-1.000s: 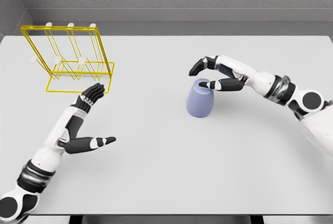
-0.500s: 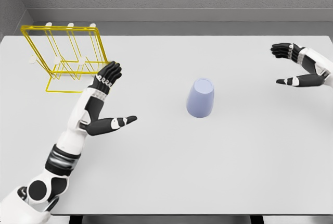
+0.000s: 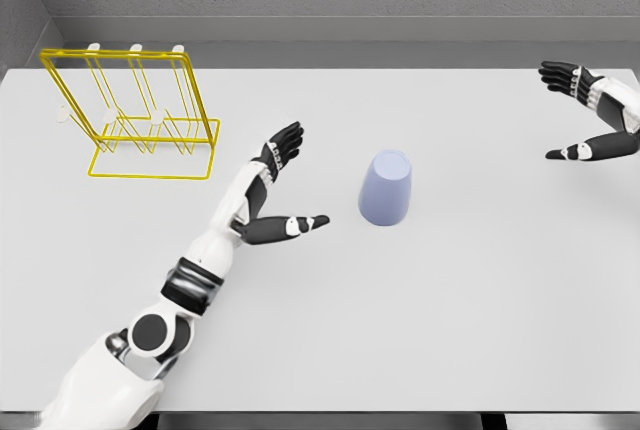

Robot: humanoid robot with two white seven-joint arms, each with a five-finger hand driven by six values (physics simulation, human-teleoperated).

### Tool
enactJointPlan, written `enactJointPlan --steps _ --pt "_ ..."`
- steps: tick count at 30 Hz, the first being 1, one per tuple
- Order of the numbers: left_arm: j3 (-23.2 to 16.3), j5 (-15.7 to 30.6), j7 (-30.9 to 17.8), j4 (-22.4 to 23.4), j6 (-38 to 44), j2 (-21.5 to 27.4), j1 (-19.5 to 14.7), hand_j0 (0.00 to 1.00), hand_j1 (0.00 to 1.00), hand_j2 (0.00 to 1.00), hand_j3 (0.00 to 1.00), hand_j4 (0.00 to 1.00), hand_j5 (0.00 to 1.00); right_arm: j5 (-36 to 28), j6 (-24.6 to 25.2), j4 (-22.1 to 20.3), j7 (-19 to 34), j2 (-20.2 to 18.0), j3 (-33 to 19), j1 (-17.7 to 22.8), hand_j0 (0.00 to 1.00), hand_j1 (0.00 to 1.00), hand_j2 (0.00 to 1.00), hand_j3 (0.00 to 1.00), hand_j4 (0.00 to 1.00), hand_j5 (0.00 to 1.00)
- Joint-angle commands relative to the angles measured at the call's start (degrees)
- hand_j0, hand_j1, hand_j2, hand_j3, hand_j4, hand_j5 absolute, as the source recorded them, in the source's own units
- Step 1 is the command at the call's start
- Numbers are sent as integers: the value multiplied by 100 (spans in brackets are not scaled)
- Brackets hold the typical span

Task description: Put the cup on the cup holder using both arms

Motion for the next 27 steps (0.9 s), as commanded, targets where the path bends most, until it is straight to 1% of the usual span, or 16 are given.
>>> enactJointPlan --steps 1,3,5,8,10,11,12,14,16,18,20,22,23,25,27 --pt "-48 -249 -1 202 111 -291 0 100 100 100 100 100 100 -38 10 73 -1 64 7 0 100 100 100 100 100 100" --pt "-48 -355 7 352 111 -396 -9 100 100 100 100 100 100 -29 10 64 -1 100 95 0 100 100 100 100 100 100" --pt "-48 -399 8 475 119 -432 -44 100 100 100 100 100 100 -20 10 81 -1 126 368 -26 100 100 100 100 100 100" --pt "-48 -408 -1 607 119 -555 -79 100 100 100 100 100 100 -3 10 108 -1 126 403 -79 100 100 100 100 100 100" --pt "-109 -408 -1 703 119 -590 -132 100 100 100 100 100 100 15 10 143 -1 143 491 -193 100 100 100 100 100 100" --pt "-136 -408 -1 712 119 -616 -149 100 100 100 100 100 100 41 10 231 -1 266 605 -281 100 100 100 100 100 100" --pt "-136 -408 -1 712 119 -616 -149 100 100 100 100 100 100 41 10 284 -1 275 640 -290 100 100 100 100 100 100" --pt "-171 -408 -1 712 128 -651 -158 100 100 100 100 100 100 279 10 371 -1 284 754 -308 100 100 100 100 100 100" --pt "-215 -408 -10 686 207 -669 -167 100 100 100 100 100 100 279 10 398 -1 302 754 -343 100 100 100 100 100 100" --pt "-215 -522 -10 686 260 -722 -176 100 100 100 100 100 100 296 10 442 -1 293 772 -343 100 100 100 100 100 100" --pt "-215 -531 -10 686 269 -757 -176 100 100 100 100 100 100 296 10 635 -1 302 868 -387 100 100 100 100 100 100" --pt "-215 -557 -10 686 383 -774 -185 100 100 100 100 100 100 296 10 662 -1 319 939 -404 100 100 100 100 100 100" --pt "-232 -566 -10 695 409 -774 -228 100 100 100 100 100 100 296 10 662 -1 451 957 -518 100 100 100 100 100 100" --pt "-259 -575 -10 756 418 -845 -299 100 100 100 100 100 100 296 10 688 -1 460 957 -527 100 100 100 100 100 100" --pt "-259 -575 -19 949 418 -994 -378 100 100 100 100 100 100 296 10 890 -1 460 1079 -562 100 100 100 100 100 100"
